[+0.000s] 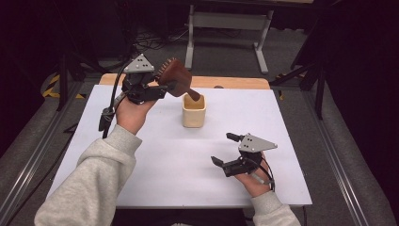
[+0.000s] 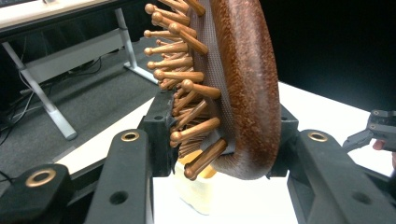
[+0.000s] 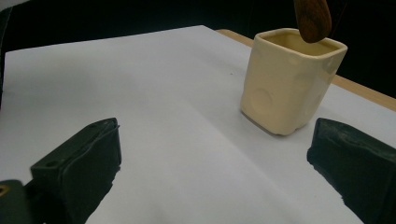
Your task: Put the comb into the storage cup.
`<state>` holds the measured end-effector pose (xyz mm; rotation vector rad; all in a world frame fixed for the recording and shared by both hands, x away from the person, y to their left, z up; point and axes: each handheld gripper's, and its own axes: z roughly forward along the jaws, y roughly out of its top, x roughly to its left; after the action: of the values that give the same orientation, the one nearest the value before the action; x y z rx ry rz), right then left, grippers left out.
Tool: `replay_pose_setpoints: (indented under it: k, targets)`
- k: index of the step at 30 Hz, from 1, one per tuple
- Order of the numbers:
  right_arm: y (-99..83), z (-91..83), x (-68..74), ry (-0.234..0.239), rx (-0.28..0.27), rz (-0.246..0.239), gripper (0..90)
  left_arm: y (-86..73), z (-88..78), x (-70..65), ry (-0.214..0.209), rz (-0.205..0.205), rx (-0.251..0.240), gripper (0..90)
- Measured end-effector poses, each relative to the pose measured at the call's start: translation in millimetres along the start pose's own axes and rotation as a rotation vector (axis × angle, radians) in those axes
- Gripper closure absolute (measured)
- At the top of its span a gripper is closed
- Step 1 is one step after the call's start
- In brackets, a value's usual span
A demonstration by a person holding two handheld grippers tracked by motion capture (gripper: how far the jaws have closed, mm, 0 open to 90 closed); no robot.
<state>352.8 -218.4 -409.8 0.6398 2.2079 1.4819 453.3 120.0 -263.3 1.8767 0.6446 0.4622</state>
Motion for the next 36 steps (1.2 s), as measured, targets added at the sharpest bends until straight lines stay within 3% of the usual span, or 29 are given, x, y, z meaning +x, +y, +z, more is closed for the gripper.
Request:
replay_pose_setpoints:
  k: [7,27,36]
  targets:
    - [-0.1,0.1,0.0,0.000,0.000,0.000,2.7,-2.1,6.3,1.2,-0.005,0.000,0.024,57.0]
    - [-1.0,-2.2,-1.5,-0.002,-0.002,0.007,2.8,-11.7,38.6,10.8,-0.036,-0.059,0.091,56.8]
    - [-1.6,-1.8,-1.8,0.000,0.001,0.009,2.9,-15.0,49.9,11.2,-0.039,-0.064,0.115,56.6]
